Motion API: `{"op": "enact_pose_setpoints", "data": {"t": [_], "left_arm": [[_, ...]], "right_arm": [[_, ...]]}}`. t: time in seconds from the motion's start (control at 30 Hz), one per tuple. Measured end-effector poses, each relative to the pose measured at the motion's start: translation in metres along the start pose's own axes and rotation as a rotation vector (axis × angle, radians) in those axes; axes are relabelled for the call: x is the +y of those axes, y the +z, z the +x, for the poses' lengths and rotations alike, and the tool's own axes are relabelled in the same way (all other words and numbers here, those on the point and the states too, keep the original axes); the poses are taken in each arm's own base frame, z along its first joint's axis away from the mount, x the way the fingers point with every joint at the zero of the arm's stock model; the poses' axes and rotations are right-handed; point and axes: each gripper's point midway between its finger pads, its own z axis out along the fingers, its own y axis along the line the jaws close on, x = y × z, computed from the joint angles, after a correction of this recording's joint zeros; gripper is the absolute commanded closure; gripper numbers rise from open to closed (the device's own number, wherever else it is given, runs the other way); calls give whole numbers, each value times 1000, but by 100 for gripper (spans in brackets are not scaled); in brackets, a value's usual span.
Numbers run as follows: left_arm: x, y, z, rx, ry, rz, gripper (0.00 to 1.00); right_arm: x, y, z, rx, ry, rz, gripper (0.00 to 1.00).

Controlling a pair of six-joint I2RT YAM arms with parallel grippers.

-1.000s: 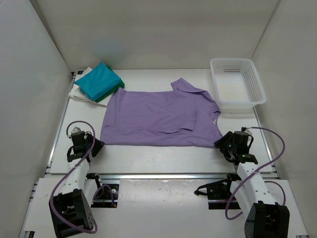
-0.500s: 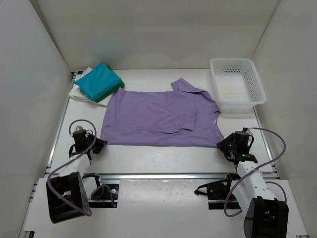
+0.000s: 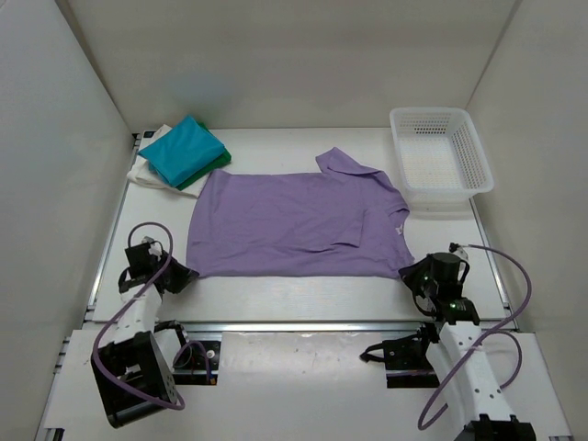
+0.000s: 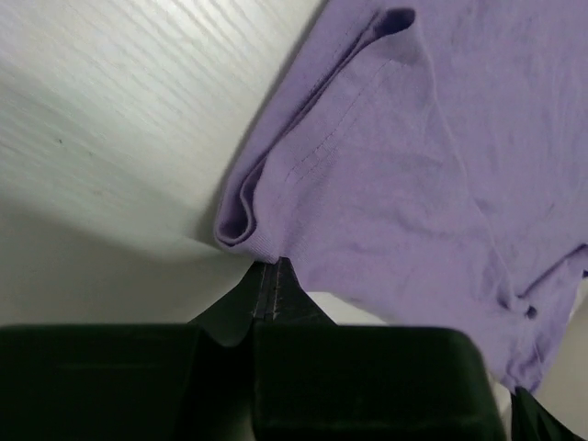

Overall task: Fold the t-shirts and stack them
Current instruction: Fold the flattened tshirt in 1/3 of the way

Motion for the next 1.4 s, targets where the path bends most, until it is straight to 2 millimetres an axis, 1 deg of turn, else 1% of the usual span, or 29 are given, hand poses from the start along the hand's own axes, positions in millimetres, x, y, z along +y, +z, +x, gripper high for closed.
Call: {"op": "enact_pose_setpoints", "data": {"t": [0.13, 0.27, 0.33, 0.4, 0.47, 0.53, 0.57, 0.6, 0.63, 0.67, 0.7, 0.73, 0.8, 0.83, 0.9, 0.93, 0.97, 1.0, 1.03, 1.07, 1.1, 1.13, 1.17, 1.2, 1.27, 1.3, 1.33, 1.37, 1.4], "left_arm": [[-3, -12, 10, 96, -11, -11, 100], [-12, -26, 0, 102, 36, -64, 100], [-8, -32, -10, 81, 34, -124, 100], [-4, -37, -15, 65, 33, -171, 100], [1, -39, -15, 65, 33, -203, 100], [5, -41, -9, 85, 43, -230, 94], [6, -42, -6, 95, 52, -239, 85], [7, -43, -3, 103, 63, -247, 72], [7, -44, -1, 109, 74, -249, 63], [7, -45, 0, 108, 77, -249, 38], [8, -46, -1, 102, 83, -253, 12], [8, -47, -1, 95, 84, -254, 1], [8, -48, -2, 88, 77, -257, 1], [9, -48, -2, 85, 75, -260, 2], [9, -49, -3, 80, 75, -264, 1], [9, -51, -5, 75, 81, -270, 2], [6, -54, -9, 63, 97, -280, 8], [-2, -58, -15, 44, 124, -279, 26], [-16, -63, -25, 5, 163, -262, 51], [-34, -68, -37, -43, 203, -225, 61], [-53, -74, -47, -100, 250, -177, 77], [-70, -79, -56, -154, 277, -125, 87], [-88, -85, -63, -208, 300, -60, 90], [-99, -89, -66, -242, 313, -7, 91], [-114, -89, -72, -288, 319, 75, 90], [-117, -83, -72, -296, 315, 100, 90], [-116, -75, -69, -280, 310, 110, 88], [-114, -61, -60, -243, 302, 122, 87], [-110, -50, -51, -207, 295, 125, 87]], "right_arm": [[5, -13, 10, 26, 30, -9, 100], [12, -31, 15, 40, 32, 14, 100], [18, -43, 11, 28, 37, 25, 100], [23, -56, 1, 1, 39, 36, 100], [28, -67, -10, -27, 38, 42, 100], [33, -76, -18, -45, 40, 47, 99], [33, -78, -20, -46, 40, 55, 96], [31, -79, -21, -42, 39, 69, 89], [28, -80, -20, -36, 40, 84, 79], [23, -80, -19, -29, 38, 106, 75], [17, -81, -18, -23, 38, 131, 61], [13, -82, -18, -22, 42, 149, 56], [8, -88, -20, -21, 40, 173, 45], [8, -91, -23, -26, 38, 176, 42], [12, -97, -30, -44, 28, 160, 43], [15, -100, -34, -51, 21, 149, 45], [19, -102, -36, -52, 3, 132, 49], [24, -102, -38, -48, -14, 117, 66], [30, -101, -39, -39, -32, 99, 77], [37, -98, -38, -18, -53, 74, 87], [46, -91, -37, 7, -65, 44, 100], [54, -84, -33, 38, -79, 14, 100], [61, -73, -27, 72, -90, -19, 100], [66, -62, -19, 110, -105, -41, 100], [69, -44, 3, 176, -165, -69, 100], [71, -36, 16, 213, -211, -83, 100], [73, -30, 26, 237, -245, -92, 96], [76, -26, 37, 266, -285, -115, 90], [80, -22, 44, 285, -306, -138, 87]]}}
